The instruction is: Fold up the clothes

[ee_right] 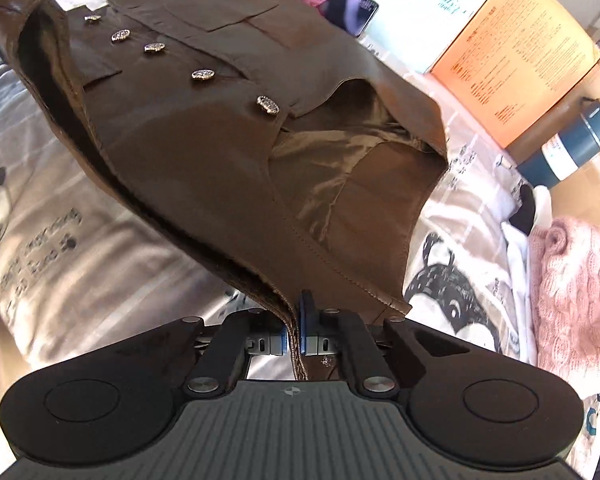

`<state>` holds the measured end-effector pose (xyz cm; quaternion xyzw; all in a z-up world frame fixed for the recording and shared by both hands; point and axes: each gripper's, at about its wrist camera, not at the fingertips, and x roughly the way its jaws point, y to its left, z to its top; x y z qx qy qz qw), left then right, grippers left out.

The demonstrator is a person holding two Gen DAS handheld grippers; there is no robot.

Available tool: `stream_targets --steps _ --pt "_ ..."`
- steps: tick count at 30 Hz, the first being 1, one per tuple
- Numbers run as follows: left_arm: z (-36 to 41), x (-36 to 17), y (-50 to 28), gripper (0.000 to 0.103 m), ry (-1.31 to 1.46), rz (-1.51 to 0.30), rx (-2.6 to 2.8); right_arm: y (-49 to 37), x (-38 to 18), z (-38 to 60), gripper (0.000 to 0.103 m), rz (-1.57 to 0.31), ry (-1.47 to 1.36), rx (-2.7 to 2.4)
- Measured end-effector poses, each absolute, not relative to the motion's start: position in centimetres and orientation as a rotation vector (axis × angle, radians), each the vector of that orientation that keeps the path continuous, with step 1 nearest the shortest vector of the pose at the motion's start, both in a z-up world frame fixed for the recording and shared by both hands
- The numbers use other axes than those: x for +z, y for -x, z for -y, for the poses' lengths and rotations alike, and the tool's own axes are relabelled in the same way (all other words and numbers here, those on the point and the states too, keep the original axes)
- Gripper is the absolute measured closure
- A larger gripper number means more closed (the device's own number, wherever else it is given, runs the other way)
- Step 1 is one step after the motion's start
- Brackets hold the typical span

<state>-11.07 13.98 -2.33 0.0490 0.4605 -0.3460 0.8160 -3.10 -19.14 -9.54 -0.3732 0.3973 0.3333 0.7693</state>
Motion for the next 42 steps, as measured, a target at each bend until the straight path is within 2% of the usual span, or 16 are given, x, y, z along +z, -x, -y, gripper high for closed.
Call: stream_targets --steps 6,15,23,30,42 --pt "-13.4 -0.8 10.9 0.099 -0.151 -0.938 -0.760 4.1 -7.4 20.4 0.098 -0.927 0.823 0.735" --pt "-14.7 3.8 6.9 0.098 -0.325 -0.714 -0.597 2.8 -1.6 19.2 0.098 -0.687 0.777 0.664" --pt "-17.0 3.6 2.0 0.098 -0.381 -0.670 -0.481 -2.9 0.6 16.5 0.098 -0.520 0.826 0.657" --pt "-19.0 0.6 -2.5 0.098 -0.348 -0.744 -0.436 -8.8 -0.9 12.8 0.098 -0.495 0.873 0.668" --pt "-22.0 -4.0 -9.0 0.097 -0.280 -0.862 -0.368 -16.0 -7.3 8.7 0.098 -0.562 0.912 0.685"
